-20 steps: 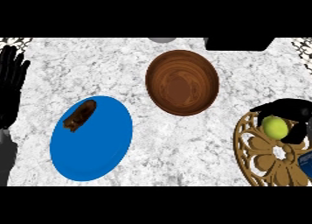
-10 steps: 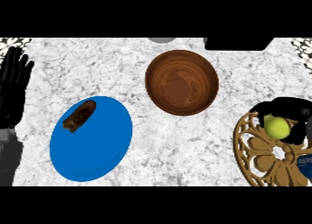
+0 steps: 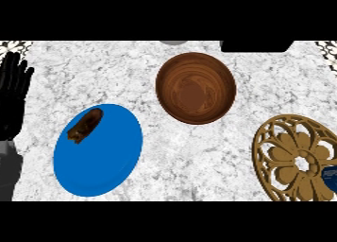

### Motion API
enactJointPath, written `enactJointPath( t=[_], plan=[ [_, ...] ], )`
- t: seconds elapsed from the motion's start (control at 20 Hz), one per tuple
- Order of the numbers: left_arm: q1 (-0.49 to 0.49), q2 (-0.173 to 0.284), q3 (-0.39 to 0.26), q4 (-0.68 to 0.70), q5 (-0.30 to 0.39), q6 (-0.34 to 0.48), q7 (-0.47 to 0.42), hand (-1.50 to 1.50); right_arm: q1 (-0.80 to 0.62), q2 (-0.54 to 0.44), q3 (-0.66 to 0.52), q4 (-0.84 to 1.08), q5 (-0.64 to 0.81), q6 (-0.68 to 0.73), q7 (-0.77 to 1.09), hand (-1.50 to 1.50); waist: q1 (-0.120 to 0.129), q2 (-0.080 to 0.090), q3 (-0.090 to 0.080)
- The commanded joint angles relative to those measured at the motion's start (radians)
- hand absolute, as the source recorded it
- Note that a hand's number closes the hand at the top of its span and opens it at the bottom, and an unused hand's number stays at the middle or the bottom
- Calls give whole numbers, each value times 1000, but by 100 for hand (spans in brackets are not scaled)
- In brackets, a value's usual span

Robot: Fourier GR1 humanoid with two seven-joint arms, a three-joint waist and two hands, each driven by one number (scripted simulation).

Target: Pick the pear from the placemat and place it in the bowl

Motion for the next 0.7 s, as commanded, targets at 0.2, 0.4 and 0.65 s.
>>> enactJointPath(
  t=[0.2,0.4,0.65],
  plan=[
    [-19,25,25,14,14,-22,14,0,-34,-136,-159,31,-89,-147,4,150,4,-2,-2],
    [-7,4,21,19,13,-18,10,0,-54,-140,-202,-67,-165,-7,-87,150,-5,-8,-3],
    [31,14,33,-30,9,-8,35,0,-35,-220,-274,-236,-268,77,-152,150,-26,-17,-5]
  ],
)
